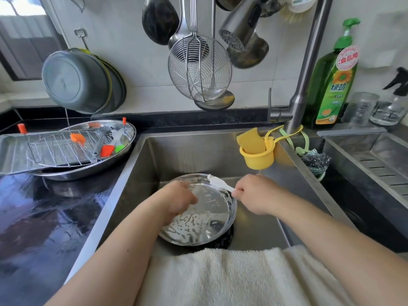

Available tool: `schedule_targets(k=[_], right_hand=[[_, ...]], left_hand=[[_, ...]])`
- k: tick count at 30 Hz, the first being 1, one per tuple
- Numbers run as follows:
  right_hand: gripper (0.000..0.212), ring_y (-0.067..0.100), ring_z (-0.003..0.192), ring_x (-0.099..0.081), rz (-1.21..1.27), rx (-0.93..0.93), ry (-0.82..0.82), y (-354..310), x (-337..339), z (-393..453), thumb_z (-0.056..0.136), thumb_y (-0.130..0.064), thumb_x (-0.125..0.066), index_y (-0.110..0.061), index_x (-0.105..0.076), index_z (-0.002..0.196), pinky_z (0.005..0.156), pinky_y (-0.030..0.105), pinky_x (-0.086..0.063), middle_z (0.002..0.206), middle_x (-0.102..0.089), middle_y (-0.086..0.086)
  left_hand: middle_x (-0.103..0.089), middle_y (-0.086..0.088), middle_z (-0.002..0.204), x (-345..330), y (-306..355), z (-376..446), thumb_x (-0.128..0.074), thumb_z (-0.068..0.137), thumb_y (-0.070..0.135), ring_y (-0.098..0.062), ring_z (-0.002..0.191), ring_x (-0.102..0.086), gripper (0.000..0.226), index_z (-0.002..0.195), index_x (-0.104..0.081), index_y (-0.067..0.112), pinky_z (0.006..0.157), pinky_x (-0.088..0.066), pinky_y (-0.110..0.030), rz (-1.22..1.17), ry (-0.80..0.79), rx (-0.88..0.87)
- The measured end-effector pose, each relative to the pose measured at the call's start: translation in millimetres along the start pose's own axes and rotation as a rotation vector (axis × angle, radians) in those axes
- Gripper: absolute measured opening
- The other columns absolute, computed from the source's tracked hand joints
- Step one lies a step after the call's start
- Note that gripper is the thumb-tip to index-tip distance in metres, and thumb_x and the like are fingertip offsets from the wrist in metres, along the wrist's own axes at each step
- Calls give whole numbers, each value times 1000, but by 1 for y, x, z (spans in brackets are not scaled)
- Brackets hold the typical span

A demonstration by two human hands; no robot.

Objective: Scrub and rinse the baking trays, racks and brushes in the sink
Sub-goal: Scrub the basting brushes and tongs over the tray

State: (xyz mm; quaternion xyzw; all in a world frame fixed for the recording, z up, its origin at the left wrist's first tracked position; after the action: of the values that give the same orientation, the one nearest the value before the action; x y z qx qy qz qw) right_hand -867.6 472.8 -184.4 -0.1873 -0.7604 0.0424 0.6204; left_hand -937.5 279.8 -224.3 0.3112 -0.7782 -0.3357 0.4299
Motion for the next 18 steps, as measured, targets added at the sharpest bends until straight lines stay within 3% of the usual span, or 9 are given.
schedule_targets(k=[2, 5, 8, 13, 15, 18], right_hand=[[48, 26, 69, -45, -2, 1, -19, 2, 3, 0, 104, -37, -49, -17, -44, 61, 53, 32, -29, 69, -45, 5], [44, 28, 71, -52, 12, -2, 40, 5, 14, -4, 105, -36, -48, -17, -47, 65, 57, 34, -34, 72, -51, 6], [41, 26, 70, -50, 35, 21, 104, -12, 40, -20, 106, -33, -46, -17, -48, 68, 57, 34, -32, 71, -50, 3], [37, 19, 62, -44, -15, 178, -40, -100, 51, -33, 105, -28, -49, -18, -52, 69, 52, 31, -32, 69, -49, 1], [32, 22, 65, -48, 54, 178, 13, -127, 46, -19, 103, -24, -51, -17, -57, 73, 51, 30, -33, 73, -53, 4], [29, 30, 73, -53, 321, 124, 159, -131, 24, 3, 102, -22, -51, -16, -59, 74, 54, 32, -36, 73, -57, 5]], left_hand=[[-64, -18, 129, 7, 2, 5, -66, 95, 6, -35, 115, -64, 51, 145, -55, 6, 100, -55, -43, 283, 38, -27], [-66, -18, 133, 12, -1, 5, -59, 99, 12, -34, 123, -63, 35, 132, -64, 2, 98, -53, -36, 440, 55, -12], [-69, -20, 124, 19, -4, -6, -51, 100, 9, -36, 117, -66, 29, 122, -68, 0, 91, -53, -36, 361, 135, -25], [-71, -7, 111, 50, 2, -30, -48, 91, 9, -31, 105, -66, 31, 107, -74, 16, 92, -58, -40, 85, 413, -95], [-67, -3, 106, 57, 9, -38, -50, 91, 8, -27, 102, -61, 25, 101, -69, 21, 91, -54, -37, 46, 472, -117], [-71, -6, 111, 80, 28, -42, -52, 92, 8, -24, 96, -59, 28, 108, -73, 15, 81, -48, -32, 128, 525, -161]])
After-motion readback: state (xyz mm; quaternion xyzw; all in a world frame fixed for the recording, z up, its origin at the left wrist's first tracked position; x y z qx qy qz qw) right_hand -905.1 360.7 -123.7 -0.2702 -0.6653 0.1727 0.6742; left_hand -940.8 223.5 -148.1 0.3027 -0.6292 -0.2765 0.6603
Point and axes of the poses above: each hand's wrist, its own z-axis towards the middle knuckle, its own x-axis out of the back of the hand, y = z × x, the point moved 9 cm from there along z, towards the middle knuckle
